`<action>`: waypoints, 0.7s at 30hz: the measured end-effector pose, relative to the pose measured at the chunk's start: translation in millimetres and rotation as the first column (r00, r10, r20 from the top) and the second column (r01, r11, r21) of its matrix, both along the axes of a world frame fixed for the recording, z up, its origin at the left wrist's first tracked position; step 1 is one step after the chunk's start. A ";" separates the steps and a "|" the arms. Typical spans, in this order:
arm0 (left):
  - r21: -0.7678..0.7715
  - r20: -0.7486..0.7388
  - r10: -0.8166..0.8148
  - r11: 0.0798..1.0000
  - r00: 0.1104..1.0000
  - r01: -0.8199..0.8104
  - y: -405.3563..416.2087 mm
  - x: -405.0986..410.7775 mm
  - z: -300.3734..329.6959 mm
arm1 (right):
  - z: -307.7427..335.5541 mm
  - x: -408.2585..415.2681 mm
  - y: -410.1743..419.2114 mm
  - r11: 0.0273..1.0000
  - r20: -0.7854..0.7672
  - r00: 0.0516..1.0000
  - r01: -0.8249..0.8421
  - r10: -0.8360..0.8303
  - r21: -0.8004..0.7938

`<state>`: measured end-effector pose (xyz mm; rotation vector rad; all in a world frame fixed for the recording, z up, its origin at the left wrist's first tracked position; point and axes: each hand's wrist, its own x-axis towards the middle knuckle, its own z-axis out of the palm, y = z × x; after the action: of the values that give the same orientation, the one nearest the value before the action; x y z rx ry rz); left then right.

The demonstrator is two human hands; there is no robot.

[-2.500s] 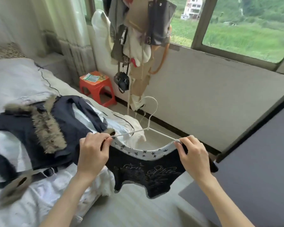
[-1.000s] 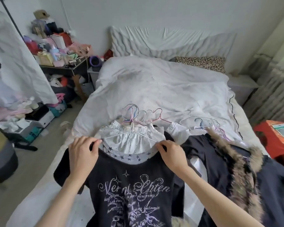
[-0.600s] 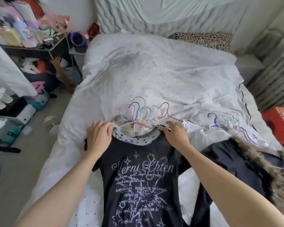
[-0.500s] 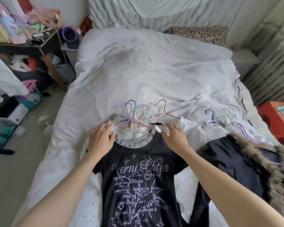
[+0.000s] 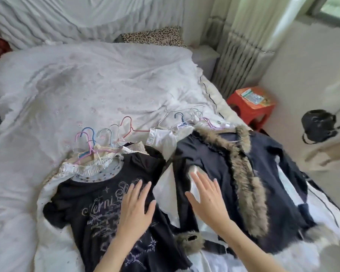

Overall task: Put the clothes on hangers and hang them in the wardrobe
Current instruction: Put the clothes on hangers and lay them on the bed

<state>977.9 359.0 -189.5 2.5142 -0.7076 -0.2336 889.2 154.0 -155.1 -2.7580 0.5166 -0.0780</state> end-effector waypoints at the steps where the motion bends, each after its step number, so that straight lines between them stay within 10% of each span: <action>1: 0.001 0.000 -0.062 0.998 0.998 0.062 -17.5 -16.5 4.0 | 3.3 -29.7 -12.6 0.998 0.010 0.998 0.063 -0.063 -0.014; 12: -0.070 0.165 -0.585 0.796 0.794 0.601 -224.6 -240.4 65.5 | 52.4 -378.0 -131.7 0.746 0.207 0.745 0.659 -0.634 -0.090; 21: -0.179 0.205 -0.887 0.381 0.414 0.907 -357.4 -484.8 84.0 | 72.0 -633.0 -143.9 0.278 0.308 0.298 0.955 -0.904 -0.107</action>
<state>493.1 1.5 -105.4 1.6034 -1.9797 -0.3780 256.3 10.0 -83.1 -2.1444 2.1717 -0.7366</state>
